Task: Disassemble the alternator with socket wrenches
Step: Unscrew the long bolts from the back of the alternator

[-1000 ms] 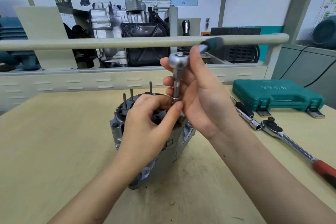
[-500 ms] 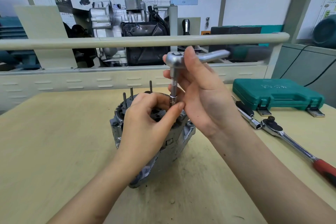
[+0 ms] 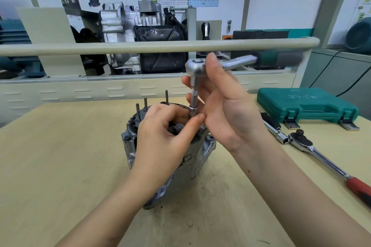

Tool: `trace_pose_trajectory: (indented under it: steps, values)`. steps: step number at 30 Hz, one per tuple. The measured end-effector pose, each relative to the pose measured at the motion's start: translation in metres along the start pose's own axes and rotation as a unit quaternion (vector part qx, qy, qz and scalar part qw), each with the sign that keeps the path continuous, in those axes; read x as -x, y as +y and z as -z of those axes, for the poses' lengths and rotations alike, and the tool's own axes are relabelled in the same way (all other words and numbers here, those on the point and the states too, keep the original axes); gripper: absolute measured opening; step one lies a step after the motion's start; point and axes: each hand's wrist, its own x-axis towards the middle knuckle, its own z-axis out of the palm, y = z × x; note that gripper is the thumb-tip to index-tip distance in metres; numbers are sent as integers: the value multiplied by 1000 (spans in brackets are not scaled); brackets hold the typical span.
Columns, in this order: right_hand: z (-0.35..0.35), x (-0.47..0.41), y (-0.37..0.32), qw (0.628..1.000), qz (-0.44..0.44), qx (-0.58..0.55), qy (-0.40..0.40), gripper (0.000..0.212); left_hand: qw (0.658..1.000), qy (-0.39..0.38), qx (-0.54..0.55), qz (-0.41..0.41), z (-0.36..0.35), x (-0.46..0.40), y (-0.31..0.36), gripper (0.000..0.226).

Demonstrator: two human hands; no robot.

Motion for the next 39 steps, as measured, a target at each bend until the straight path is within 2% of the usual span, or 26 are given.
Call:
trace_pose_trajectory:
  steps: [3, 6, 9, 16, 21, 27, 30, 35, 39]
  values:
    - [0, 1, -1, 1000, 7, 3, -2, 28, 1000, 3, 14, 8, 0, 0, 0, 19]
    - [-2, 1, 0, 1000, -10, 10, -14, 31, 1000, -9, 22, 15, 1, 0, 0, 21]
    - [-1, -1, -1, 999, -32, 25, -19, 33, 999, -36, 16, 9, 1, 0, 1, 4]
    - [-1, 0, -1, 999, -28, 9, -23, 36, 1000, -23, 4, -3, 2, 0, 0, 16]
    - [0, 1, -2, 1000, 7, -6, -11, 22, 1000, 7, 6, -4, 0, 0, 1, 20]
    - [-1, -1, -1, 999, -22, 17, -23, 37, 1000, -18, 22, 13, 0, 0, 0, 19]
    - [-1, -2, -2, 998, -37, 34, -22, 35, 999, -47, 9, 1, 2, 0, 0, 9]
    - [-2, 0, -2, 999, -34, 19, -22, 43, 1000, -26, 2, -10, 3, -1, 0, 20]
    - [-1, 1, -1, 1000, -1, 5, -5, 28, 1000, -1, 10, -3, 0, -1, 2, 15]
